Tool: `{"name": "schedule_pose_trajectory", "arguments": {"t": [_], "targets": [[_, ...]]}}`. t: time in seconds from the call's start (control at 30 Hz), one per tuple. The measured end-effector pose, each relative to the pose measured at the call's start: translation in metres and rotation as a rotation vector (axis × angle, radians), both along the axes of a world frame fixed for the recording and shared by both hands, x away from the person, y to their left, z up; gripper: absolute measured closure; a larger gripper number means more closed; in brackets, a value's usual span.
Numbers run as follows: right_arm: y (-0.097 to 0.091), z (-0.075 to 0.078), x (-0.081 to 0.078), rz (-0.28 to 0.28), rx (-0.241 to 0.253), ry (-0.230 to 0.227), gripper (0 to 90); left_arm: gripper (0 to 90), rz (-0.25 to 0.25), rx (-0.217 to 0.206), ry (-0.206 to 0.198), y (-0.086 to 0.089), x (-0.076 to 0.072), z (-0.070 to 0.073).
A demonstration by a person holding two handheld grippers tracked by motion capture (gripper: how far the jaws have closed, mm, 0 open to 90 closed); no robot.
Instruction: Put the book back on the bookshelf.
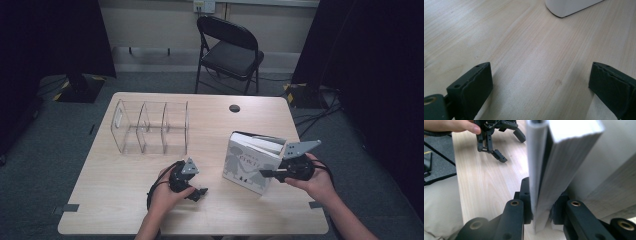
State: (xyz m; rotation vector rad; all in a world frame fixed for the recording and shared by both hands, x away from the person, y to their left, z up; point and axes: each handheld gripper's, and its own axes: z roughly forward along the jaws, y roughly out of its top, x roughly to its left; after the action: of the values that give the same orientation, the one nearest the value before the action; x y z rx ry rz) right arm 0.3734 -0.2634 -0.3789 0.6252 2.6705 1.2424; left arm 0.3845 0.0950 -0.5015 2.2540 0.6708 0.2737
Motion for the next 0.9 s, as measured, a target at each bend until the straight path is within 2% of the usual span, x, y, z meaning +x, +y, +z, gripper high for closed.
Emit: {"name": "schedule_pose_trajectory", "arguments": {"t": [0.47,0.8,0.9], "targets": [[0.0046,0.0011,-0.0069,0.041,-0.008,0.012,76.3,4.3,-0.003,0.004,0.002,0.0,0.0004,0.0001],[0.0049,0.0027,-0.0045,0.04,-0.026,0.023,75.7,4.0,-0.001,0.005,0.003,-0.0002,0.0006,0.0],[0.0049,0.0027,-0.0043,0.039,-0.026,0.029,75.3,1.3,-0.009,0.006,0.006,-0.0017,0.0007,-0.0005]]}}
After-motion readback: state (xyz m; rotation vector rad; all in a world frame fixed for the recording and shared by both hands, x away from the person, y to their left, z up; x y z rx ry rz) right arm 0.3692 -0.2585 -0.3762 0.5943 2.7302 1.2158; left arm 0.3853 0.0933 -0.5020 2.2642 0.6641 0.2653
